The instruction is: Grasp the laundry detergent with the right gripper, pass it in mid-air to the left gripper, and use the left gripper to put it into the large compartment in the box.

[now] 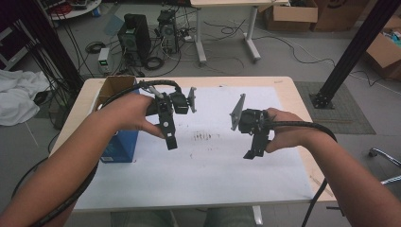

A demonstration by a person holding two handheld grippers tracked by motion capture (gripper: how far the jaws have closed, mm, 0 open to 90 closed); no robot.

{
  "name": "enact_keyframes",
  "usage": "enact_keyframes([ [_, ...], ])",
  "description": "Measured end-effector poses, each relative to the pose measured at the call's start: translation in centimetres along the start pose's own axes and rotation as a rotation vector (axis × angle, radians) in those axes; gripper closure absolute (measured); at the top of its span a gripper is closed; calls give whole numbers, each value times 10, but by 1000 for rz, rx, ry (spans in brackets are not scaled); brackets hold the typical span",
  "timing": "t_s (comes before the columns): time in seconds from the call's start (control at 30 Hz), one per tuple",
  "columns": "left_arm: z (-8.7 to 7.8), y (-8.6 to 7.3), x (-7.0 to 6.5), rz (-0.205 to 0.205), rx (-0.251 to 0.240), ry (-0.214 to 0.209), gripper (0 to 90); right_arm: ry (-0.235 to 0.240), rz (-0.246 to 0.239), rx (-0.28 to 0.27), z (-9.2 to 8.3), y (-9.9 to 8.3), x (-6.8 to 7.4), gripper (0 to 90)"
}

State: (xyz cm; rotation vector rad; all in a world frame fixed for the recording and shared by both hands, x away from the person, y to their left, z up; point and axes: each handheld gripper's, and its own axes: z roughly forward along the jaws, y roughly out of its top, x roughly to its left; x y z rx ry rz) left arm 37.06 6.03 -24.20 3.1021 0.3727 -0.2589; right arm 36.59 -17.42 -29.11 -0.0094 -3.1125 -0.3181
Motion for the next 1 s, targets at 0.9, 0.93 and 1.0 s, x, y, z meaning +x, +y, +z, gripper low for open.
enact_keyframes([
  [0.9, -2, -9, 10, 61, -4, 2, 1, 11, 7, 9, 0, 1, -10, 0],
  [0.93, -2, -10, 11, 56, -8, 3, 1, 9, 10, 8, -1, 1, -10, 0],
  [1.0, -2, -11, 12, 53, -7, 6, 1, 7, 10, 8, -1, 1, -10, 0],
])
